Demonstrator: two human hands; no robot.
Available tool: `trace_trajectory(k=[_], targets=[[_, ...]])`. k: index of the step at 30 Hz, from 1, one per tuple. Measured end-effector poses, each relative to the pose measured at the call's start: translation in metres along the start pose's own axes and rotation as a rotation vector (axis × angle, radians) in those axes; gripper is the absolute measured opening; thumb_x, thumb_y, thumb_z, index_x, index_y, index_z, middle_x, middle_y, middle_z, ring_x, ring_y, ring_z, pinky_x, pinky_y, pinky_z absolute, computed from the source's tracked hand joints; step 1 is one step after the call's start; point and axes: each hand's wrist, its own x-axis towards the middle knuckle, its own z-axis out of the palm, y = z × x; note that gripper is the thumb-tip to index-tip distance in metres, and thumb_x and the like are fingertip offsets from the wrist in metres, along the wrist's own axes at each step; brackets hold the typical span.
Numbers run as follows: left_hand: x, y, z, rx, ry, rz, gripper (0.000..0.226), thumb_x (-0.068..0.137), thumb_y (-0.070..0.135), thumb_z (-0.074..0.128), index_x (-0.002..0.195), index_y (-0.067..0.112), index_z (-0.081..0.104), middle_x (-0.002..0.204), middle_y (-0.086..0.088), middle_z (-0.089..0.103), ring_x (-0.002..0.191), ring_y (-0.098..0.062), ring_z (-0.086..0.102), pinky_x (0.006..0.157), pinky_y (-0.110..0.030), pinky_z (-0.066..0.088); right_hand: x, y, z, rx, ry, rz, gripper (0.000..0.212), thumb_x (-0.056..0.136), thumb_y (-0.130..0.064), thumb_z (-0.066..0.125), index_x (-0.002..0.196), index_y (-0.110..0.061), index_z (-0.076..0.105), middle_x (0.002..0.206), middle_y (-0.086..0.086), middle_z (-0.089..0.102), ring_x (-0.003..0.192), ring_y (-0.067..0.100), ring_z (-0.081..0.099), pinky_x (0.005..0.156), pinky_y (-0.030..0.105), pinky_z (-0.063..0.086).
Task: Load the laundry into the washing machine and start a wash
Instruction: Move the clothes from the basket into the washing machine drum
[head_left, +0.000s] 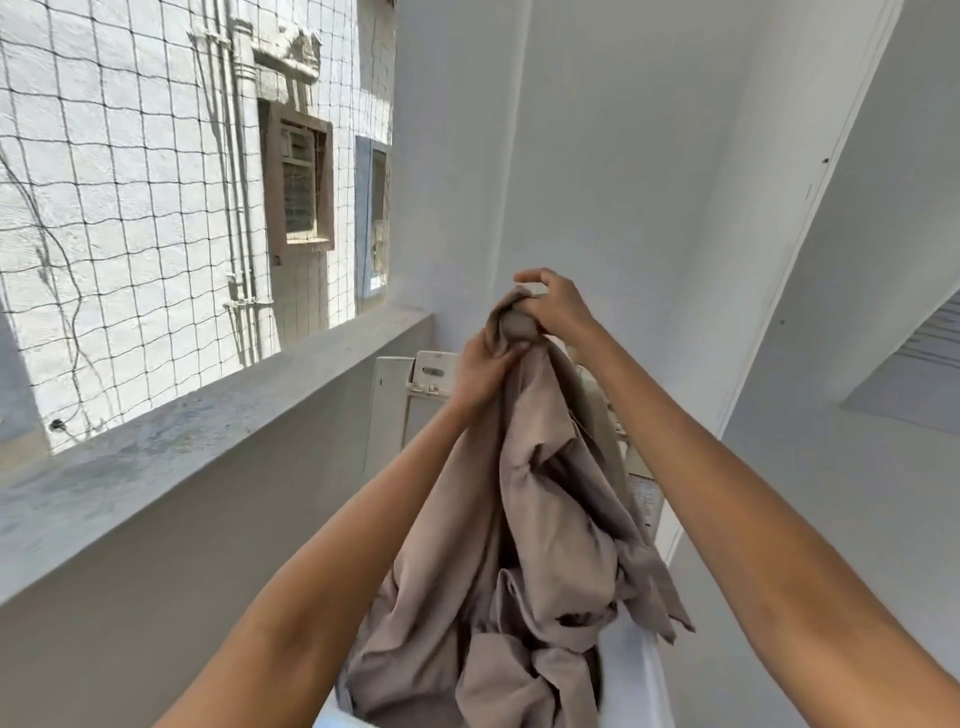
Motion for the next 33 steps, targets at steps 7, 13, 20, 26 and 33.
trace_trajectory(k=[7,13,20,26,33], targets=[[0.005,-0.026,-0.027,-0.12,0.288,-0.217,0.022,0.089,0.023,0.062,0.083,0.001,0.065,0.084,-0.02,0.069,0.081,-0.033,0.065,0.075,-0.045,0.052,-0.045,0.076,0.003,-0.212,-0.455,0.123,0.069,0.082,-0.024,0.073,0.141,-0.016,0.037,0.125,-0.002,0.052,0.119,0.016,0.052,0.085,0.018,0.051],[0.01,-0.034,-0.052,-0.15,0.35,-0.276,0.022,0.089,0.032,0.06,0.087,0.011,0.067,0.09,-0.013,0.07,0.09,-0.032,0.066,0.079,-0.043,0.053,-0.066,0.124,0.005,-0.535,-0.379,0.25,0.022,0.09,-0.018,0.058,0.103,-0.001,0.064,0.095,0.016,0.064,0.089,0.03,0.063,0.063,0.033,0.05],[-0.002,-0.04,-0.06,-0.228,0.047,-0.189,0.062,0.094,0.049,0.048,0.143,0.014,0.035,0.132,-0.007,0.056,0.119,-0.017,0.056,0.095,-0.027,0.05,0.011,0.001,0.008,0.38,0.091,0.156,0.031,0.089,0.011,0.035,0.09,-0.008,0.059,0.079,0.009,0.061,0.066,0.02,0.06,0.053,0.03,0.057],[-0.011,-0.029,-0.052,-0.272,-0.125,-0.234,0.033,0.085,0.046,0.065,0.114,0.035,0.054,0.122,-0.002,0.062,0.112,-0.02,0.06,0.092,-0.04,0.051,0.003,0.012,0.025,0.276,0.042,0.154,0.04,0.083,0.011,0.056,0.122,0.004,0.049,0.098,0.013,0.058,0.082,0.022,0.063,0.067,0.028,0.058],[-0.024,-0.076,-0.036,-0.459,0.243,-0.461,0.035,0.088,0.01,0.065,0.122,0.005,0.059,0.118,-0.016,0.064,0.114,-0.03,0.06,0.103,-0.041,0.046,-0.052,0.102,-0.005,-0.261,-0.547,0.269,0.071,0.082,-0.033,0.073,0.14,-0.023,0.034,0.131,-0.006,0.048,0.115,0.013,0.052,0.07,0.029,0.055]])
